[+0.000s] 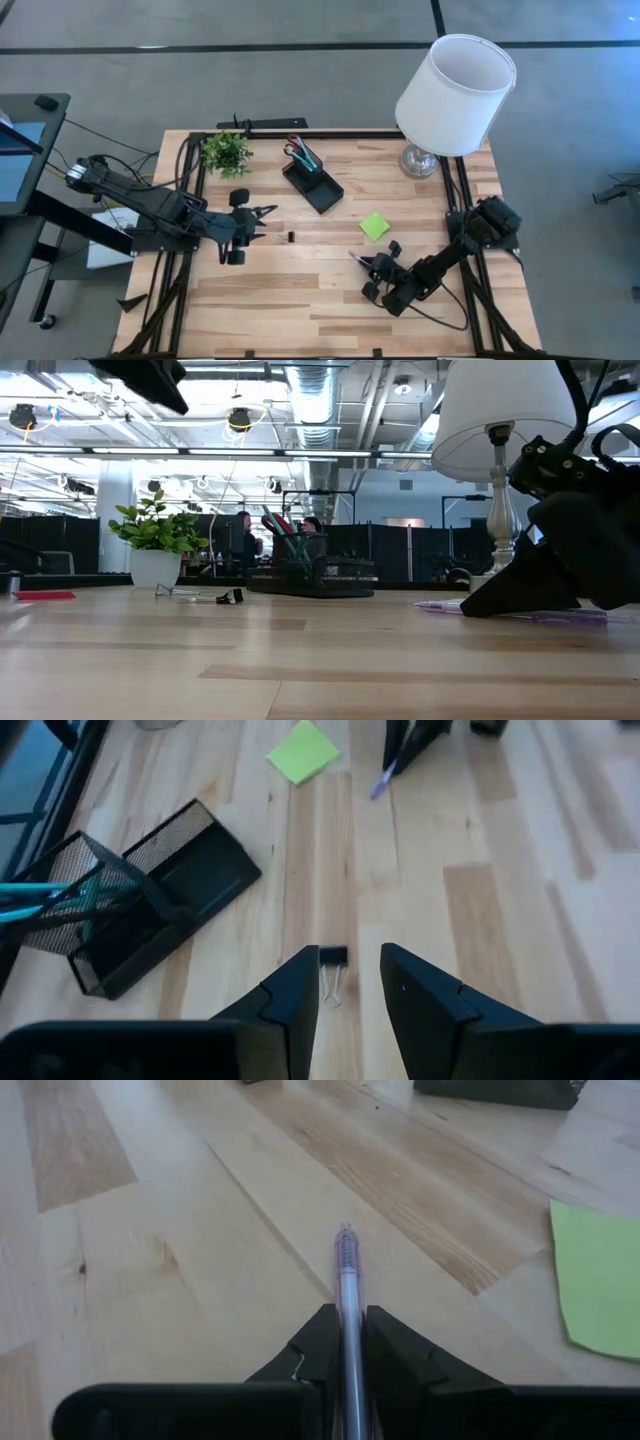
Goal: Pick and place office supplies into organizer
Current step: Put the violet pen into the desk organizer
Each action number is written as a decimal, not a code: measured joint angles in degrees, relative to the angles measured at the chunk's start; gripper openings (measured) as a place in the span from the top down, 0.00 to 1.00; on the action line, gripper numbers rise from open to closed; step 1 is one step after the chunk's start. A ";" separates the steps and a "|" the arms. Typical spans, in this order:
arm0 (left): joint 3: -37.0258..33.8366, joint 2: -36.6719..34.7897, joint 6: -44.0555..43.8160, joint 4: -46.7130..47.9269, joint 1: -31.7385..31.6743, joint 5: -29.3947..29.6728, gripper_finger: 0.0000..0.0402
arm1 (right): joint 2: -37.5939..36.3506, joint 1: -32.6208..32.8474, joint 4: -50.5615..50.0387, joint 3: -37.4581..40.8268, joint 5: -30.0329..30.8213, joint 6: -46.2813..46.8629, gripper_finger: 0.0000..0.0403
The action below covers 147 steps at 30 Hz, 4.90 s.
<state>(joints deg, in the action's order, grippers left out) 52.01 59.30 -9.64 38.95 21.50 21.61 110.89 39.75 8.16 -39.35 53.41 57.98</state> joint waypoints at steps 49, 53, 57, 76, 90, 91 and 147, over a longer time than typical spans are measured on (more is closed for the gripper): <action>20.75 60.97 34.09 -46.30 -12.10 -16.42 0.52 | -4.05 -2.23 5.80 -0.22 2.20 -10.46 0.90; 20.76 60.97 33.12 -46.91 -12.77 -16.40 0.52 | -6.45 -2.27 6.27 -0.22 2.19 -13.44 0.90; 20.76 60.92 33.02 -47.99 -12.90 -16.42 0.52 | -7.13 -2.27 6.22 -0.22 2.06 -14.45 0.91; 20.76 60.84 32.48 -49.65 -10.37 -13.69 0.52 | -6.99 -4.79 6.17 -0.22 -1.62 -14.93 0.90; 20.76 60.84 31.52 -48.77 -10.34 -13.11 0.70 | -6.97 -4.98 9.92 -0.22 -2.25 -17.97 0.90; 20.76 60.84 31.51 -48.75 -10.34 -12.79 0.73 | -6.97 -4.98 9.91 -0.22 -2.27 -17.97 0.90; 68.43 53.33 23.86 51.42 -23.26 13.73 0.96 | -5.65 14.81 9.90 -0.22 14.04 -19.00 0.85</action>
<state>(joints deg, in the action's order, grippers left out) 120.45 112.63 14.22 90.37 -1.76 35.34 105.24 54.56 18.06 -39.57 67.45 38.98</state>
